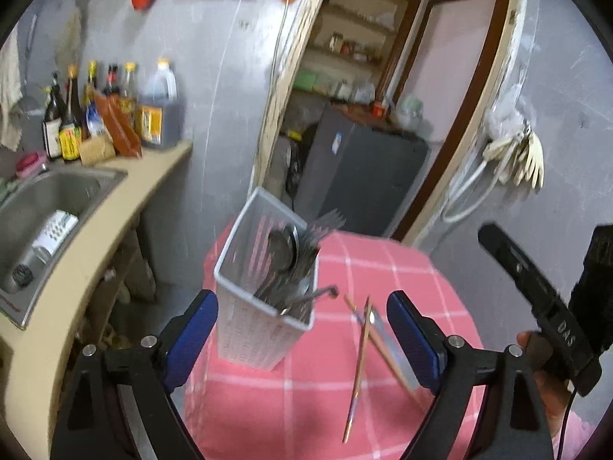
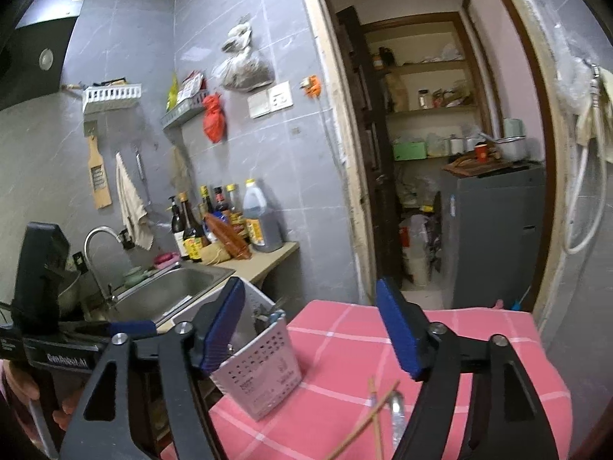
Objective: Organize utensils
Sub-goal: 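Move both open tools back over the remaining utensils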
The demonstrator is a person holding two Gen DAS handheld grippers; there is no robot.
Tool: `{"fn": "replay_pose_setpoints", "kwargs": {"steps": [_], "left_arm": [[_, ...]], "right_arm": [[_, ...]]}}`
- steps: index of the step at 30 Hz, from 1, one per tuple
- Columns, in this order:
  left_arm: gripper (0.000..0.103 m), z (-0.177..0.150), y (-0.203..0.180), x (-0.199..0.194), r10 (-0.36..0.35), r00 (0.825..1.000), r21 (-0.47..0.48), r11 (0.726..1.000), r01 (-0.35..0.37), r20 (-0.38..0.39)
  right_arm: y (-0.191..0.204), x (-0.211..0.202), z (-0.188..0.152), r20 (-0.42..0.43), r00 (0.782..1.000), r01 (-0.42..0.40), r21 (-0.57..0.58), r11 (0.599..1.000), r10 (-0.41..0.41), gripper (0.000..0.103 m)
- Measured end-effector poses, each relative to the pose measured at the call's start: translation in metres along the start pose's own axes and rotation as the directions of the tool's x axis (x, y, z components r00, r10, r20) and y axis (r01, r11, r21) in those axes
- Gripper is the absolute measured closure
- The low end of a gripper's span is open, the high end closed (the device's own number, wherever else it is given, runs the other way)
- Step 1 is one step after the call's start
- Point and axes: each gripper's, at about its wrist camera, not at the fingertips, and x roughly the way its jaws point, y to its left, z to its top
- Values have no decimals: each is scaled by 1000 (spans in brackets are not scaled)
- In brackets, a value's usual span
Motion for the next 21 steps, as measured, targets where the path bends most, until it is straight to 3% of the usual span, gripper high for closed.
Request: {"fn": "replay_pose_setpoints", "kwargs": {"steps": [7,12,21], "left_arm": [[5,9,-29,-17,30,989,36,999,-35,143],[2,8,-57,-24,24,979,78,996,-40,204],[2,-7,-96,-19,5,974,108,994,-30,228]], "right_arm": [[-19,-35,14,60,995,78,1,997,-78,1],[-31,-59,23,92,987,135,-11,991,-133,1],[-57,-97,26,115,971,212,-14,977,-209,1]]}}
